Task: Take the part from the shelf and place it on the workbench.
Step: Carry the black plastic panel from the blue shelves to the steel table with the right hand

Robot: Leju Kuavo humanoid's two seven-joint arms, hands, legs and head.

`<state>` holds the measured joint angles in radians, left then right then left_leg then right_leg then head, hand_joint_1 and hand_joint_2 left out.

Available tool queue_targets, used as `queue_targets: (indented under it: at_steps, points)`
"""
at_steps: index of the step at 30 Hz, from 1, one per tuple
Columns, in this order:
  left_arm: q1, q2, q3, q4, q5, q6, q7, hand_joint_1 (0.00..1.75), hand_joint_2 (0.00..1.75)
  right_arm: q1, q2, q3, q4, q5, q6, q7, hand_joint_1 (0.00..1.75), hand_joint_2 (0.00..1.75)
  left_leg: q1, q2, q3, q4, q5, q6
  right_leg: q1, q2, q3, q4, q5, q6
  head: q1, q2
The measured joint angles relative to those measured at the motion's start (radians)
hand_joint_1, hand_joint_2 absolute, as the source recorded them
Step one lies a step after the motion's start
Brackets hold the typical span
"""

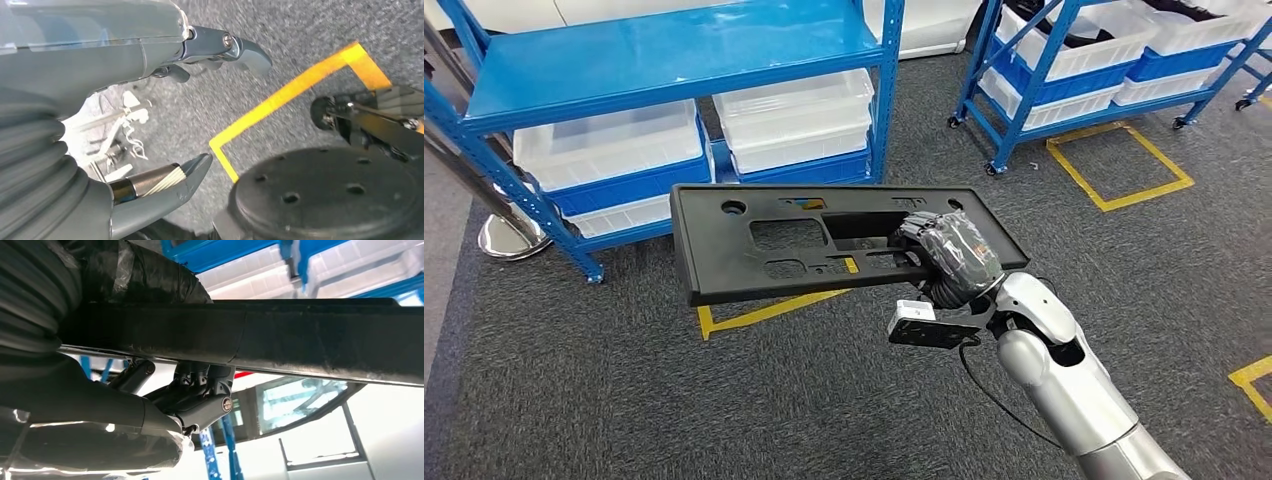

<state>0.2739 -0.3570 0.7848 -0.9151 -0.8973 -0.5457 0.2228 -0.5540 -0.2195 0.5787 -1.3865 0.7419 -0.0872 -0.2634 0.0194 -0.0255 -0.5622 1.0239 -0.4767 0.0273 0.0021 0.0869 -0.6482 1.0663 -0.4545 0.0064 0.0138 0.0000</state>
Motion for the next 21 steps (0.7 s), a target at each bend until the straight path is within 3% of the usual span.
queue_targets:
  at_steps: [1,3,5,6,8,10,11,13,14,16,18,20,21]
  points:
    - [0.003,-0.001,-0.002,-0.003,0.002,0.000,0.000,0.00,1.75,-0.003,0.000,0.000,0.001,-0.001,0.001,0.000,1.75,1.75,0.003,0.012,0.002,-0.007,0.005,0.005,0.000,-0.024,-0.015,0.033,-0.023,0.006,0.003,0.000]
    - [0.008,-0.001,-0.004,-0.007,0.007,-0.002,0.003,0.00,1.75,-0.009,0.001,0.003,0.003,-0.002,0.005,0.001,1.75,1.75,0.002,0.035,0.002,-0.010,0.007,0.010,-0.007,-0.068,-0.066,0.150,-0.086,0.022,0.009,0.000]
    - [0.013,-0.001,-0.006,-0.013,0.015,-0.006,0.009,0.00,1.75,-0.010,0.002,0.009,0.007,-0.004,0.012,0.005,1.75,1.75,0.003,0.058,0.001,-0.010,0.006,0.009,-0.019,-0.082,-0.103,0.240,-0.115,0.035,0.009,0.000]
    - [0.016,-0.001,-0.006,-0.018,0.020,-0.011,0.014,0.00,1.75,-0.010,0.003,0.011,0.009,-0.005,0.016,0.008,1.75,1.75,0.004,0.069,0.002,-0.009,0.005,0.007,-0.024,-0.086,-0.097,0.235,-0.103,0.039,0.009,0.000]
    - [0.021,-0.001,-0.005,-0.030,0.031,-0.021,0.029,0.00,1.75,-0.010,0.011,0.017,0.011,-0.002,0.021,0.016,1.75,1.75,0.005,0.089,0.005,-0.008,0.001,0.001,-0.030,-0.111,-0.032,0.121,-0.044,0.042,0.009,0.000]
    - [0.026,-0.001,0.006,-0.047,0.038,-0.035,0.048,0.00,1.75,-0.011,0.039,0.027,0.013,0.014,0.022,0.028,1.75,1.75,0.001,0.110,0.009,-0.006,-0.005,-0.012,-0.020,-0.151,0.032,0.002,-0.009,0.035,0.009,0.000]
    - [0.027,0.000,0.017,-0.055,0.037,-0.044,0.057,0.00,1.75,-0.011,0.059,0.036,0.015,0.026,0.019,0.035,1.75,1.75,-0.001,0.120,0.011,-0.006,-0.007,-0.020,-0.015,-0.160,0.044,-0.025,-0.005,0.029,0.009,0.000]
    - [0.017,0.002,0.051,-0.067,0.009,-0.065,0.065,0.00,1.75,-0.011,0.105,0.060,0.027,0.053,0.008,0.055,1.75,1.75,-0.003,0.142,0.017,-0.010,-0.008,-0.035,-0.009,-0.142,0.040,-0.030,-0.006,0.013,0.008,0.000]
    - [0.006,0.005,0.078,-0.069,-0.019,-0.077,0.065,0.00,1.75,-0.013,0.130,0.075,0.038,0.064,0.001,0.066,1.75,1.75,-0.001,0.140,0.019,-0.008,-0.012,-0.042,-0.010,-0.132,0.039,-0.032,-0.004,0.006,0.008,0.000]
    - [-0.020,0.015,0.147,-0.065,-0.089,-0.094,0.051,0.00,1.75,-0.023,0.183,0.111,0.068,0.077,-0.015,0.084,1.75,1.75,0.004,0.099,0.002,0.036,-0.047,-0.052,-0.012,-0.110,0.038,-0.039,0.002,-0.013,0.008,0.000]
    - [-0.043,0.027,0.216,-0.048,-0.155,-0.101,0.025,0.00,1.75,-0.040,0.233,0.151,0.101,0.076,-0.025,0.091,1.75,1.75,0.005,0.047,-0.055,0.156,-0.113,-0.053,-0.011,-0.088,0.036,-0.041,0.006,-0.027,0.007,0.000]
    - [-0.064,0.044,0.272,-0.022,-0.212,-0.094,-0.013,0.00,1.75,-0.055,0.267,0.181,0.131,0.076,-0.032,0.093,1.75,1.75,0.004,0.032,-0.111,0.266,-0.148,-0.052,-0.005,-0.064,0.035,-0.040,0.007,-0.033,0.007,0.000]
    - [-0.076,0.055,0.298,-0.004,-0.236,-0.083,-0.040,0.00,1.75,-0.060,0.275,0.190,0.141,0.079,-0.035,0.095,1.75,1.75,0.003,0.031,-0.119,0.275,-0.137,-0.050,-0.002,-0.052,0.035,-0.038,0.007,-0.034,0.007,0.000]
